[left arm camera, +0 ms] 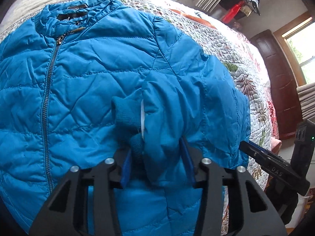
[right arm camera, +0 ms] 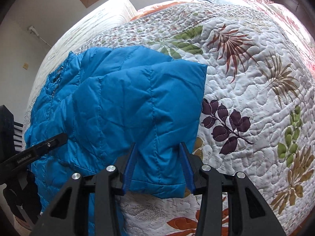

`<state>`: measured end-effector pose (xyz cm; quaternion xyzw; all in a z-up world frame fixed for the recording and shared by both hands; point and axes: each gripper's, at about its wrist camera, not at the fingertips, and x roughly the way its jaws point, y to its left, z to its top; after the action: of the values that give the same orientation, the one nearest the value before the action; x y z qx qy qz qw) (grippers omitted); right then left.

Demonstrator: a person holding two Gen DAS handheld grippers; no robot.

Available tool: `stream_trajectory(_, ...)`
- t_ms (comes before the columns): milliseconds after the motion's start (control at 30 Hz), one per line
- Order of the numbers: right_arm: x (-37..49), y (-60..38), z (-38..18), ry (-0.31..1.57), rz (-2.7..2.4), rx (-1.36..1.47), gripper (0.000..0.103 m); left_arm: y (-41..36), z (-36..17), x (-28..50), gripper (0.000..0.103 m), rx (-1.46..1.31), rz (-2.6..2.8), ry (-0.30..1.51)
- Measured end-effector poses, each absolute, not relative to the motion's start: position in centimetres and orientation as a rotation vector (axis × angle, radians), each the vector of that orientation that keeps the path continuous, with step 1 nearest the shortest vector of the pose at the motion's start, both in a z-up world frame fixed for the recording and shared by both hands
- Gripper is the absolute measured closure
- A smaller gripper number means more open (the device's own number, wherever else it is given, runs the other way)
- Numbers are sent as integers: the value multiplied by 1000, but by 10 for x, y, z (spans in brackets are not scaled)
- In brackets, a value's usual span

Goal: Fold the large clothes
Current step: 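Carry the held sleeve across the jacket body and release it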

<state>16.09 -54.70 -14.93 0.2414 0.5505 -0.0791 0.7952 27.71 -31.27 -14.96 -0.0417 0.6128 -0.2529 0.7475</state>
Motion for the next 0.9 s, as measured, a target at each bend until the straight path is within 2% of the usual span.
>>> stream_trajectory(100, 161, -543, -140, 1163, -157, 513, 58, -308, -137, 272, 82, -120, -557, 1283)
stream_trajectory(167, 158, -543, -128, 1127, -136, 525, 58, -299, -121, 269, 84, -147, -571, 1228)
stream_trajectory(400, 157, -545, -91, 1024, -59, 566, 58, -233, -66, 282, 85, -137, -461, 1007)
stream_trajectory(500, 169, -538, -94, 1040, -58, 552, 53, -198, -53, 293, 85, -133, -376, 957)
stream_trajectory(633, 191, -521, -111, 1094, -45, 547, 45, -151, -46, 307, 85, -136, -255, 929)
stream_trajectory(900, 238, -478, -131, 1152, 38, 542, 45, -86, -70, 324, 85, -165, -105, 996)
